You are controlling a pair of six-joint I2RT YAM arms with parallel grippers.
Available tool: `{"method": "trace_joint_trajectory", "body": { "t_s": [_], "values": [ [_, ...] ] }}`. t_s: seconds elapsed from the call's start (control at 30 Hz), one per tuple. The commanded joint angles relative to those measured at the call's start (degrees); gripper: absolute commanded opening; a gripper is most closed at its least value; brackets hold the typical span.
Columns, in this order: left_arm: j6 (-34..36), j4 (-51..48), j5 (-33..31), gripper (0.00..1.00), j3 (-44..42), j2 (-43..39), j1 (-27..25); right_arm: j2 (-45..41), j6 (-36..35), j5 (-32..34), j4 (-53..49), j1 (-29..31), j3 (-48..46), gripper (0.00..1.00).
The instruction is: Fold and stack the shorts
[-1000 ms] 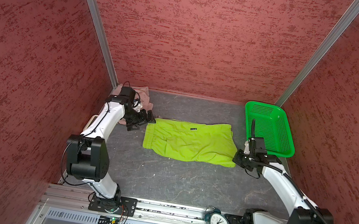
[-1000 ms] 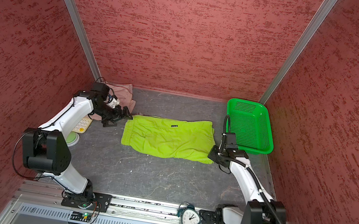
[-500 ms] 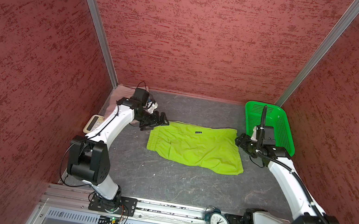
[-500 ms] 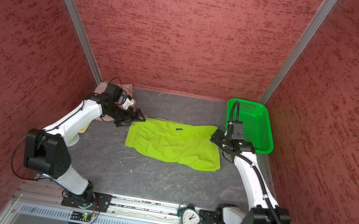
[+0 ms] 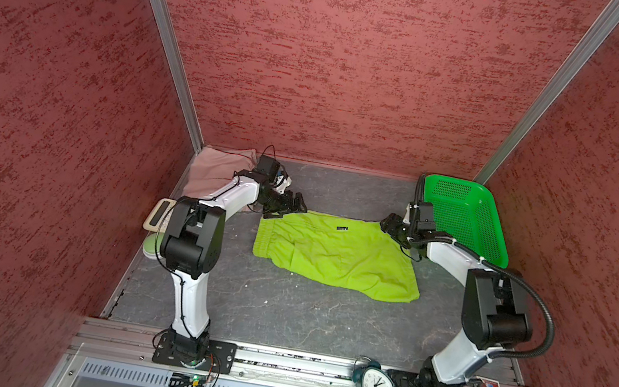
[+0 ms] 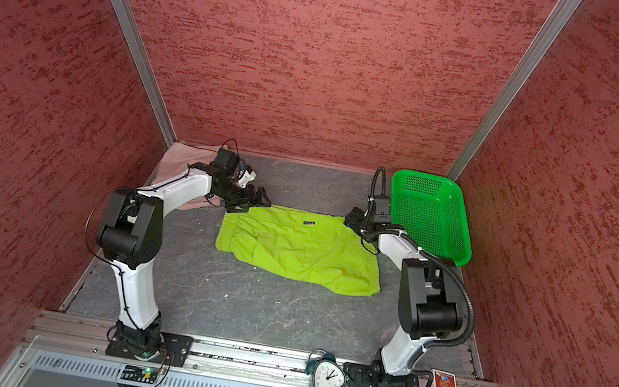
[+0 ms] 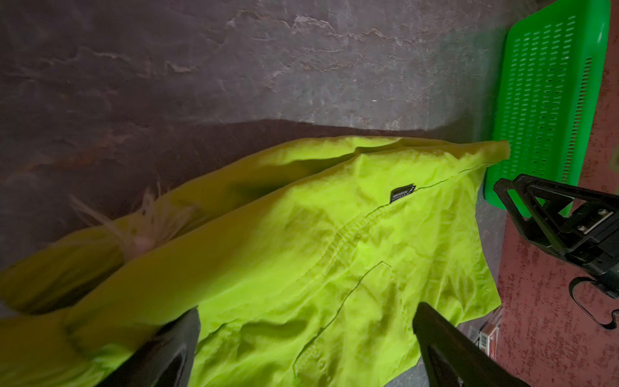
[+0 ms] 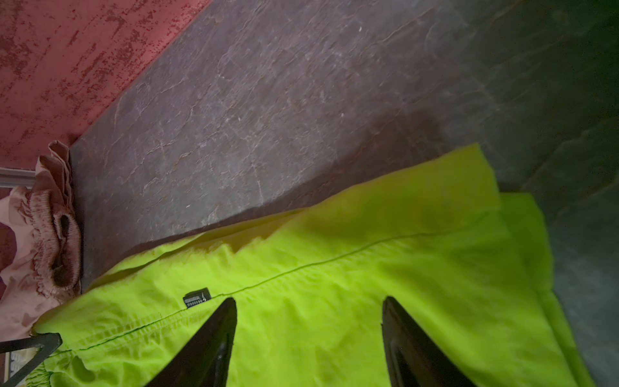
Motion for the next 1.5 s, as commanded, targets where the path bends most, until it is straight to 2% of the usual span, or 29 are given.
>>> {"method": "trace_joint_trajectory", "body": {
  "t_s": [0.0, 0.13, 0.23, 0.4, 0.57, 0.67, 0.77, 0.93, 1.1, 1.17, 1.3, 1.47],
  "values": [
    [1.8, 0.3, -2.0, 0.99, 1.1, 3.0, 0.6, 2.7, 3.9, -0.1, 5.5, -1.4, -1.8, 0.70],
    [1.9, -0.7, -1.2, 0.99, 0.3, 3.8, 0.5, 3.8, 5.1, -0.6, 6.0, -3.2, -3.9, 0.71],
    [1.9, -1.9, 1.2, 0.99, 0.4, 1.7, 0.6, 2.8, 2.7, -0.7, 3.5, -3.5, -3.5, 0.71],
    [0.8, -5.0, 3.5, 0.99, 3.2, -5.4, 1.2, -1.2, -3.1, -1.0, -8.3, -3.2, 1.0, 0.74],
    [-2.9, -9.2, 2.9, 0.99, 2.7, -13.0, 5.0, -7.8, -6.9, 0.1, -19.4, 1.5, 2.0, 0.75],
    [-4.7, -10.4, 0.8, 0.99, -3.4, -17.9, 7.2, -13.5, -4.8, 1.4, -24.5, 5.6, -1.7, 0.76],
    [-5.9, -10.2, -2.4, 0.99, -12.6, -23.3, 7.6, -21.3, 0.8, 1.6, -26.5, 8.9, -8.7, 0.76],
    [-7.9, -7.0, -1.1, 0.99, -26.2, -32.1, 11.3, -31.1, 10.0, -0.3, -22.5, 10.9, -21.5, 0.76],
    [-9.0, -1.3, 6.8, 0.99, -33.8, -37.2, 18.3, -34.7, 13.8, -0.5, -16.8, 7.9, -31.1, 0.78],
    [-10.1, 0.9, 8.5, 0.99, -35.9, -37.1, 18.2, -35.5, 13.8, 0.1, -16.1, 6.2, -32.6, 0.78],
    [-15.2, 11.9, 13.2, 0.99, -42.3, -36.4, 16.9, -36.7, 13.2, 1.0, -17.2, 3.2, -34.0, 0.78],
    [-14.2, 15.0, 11.0, 0.99, -44.6, -33.9, 14.4, -37.9, 12.7, 1.7, -19.0, 1.8, -32.7, 0.79]
  ]
}}
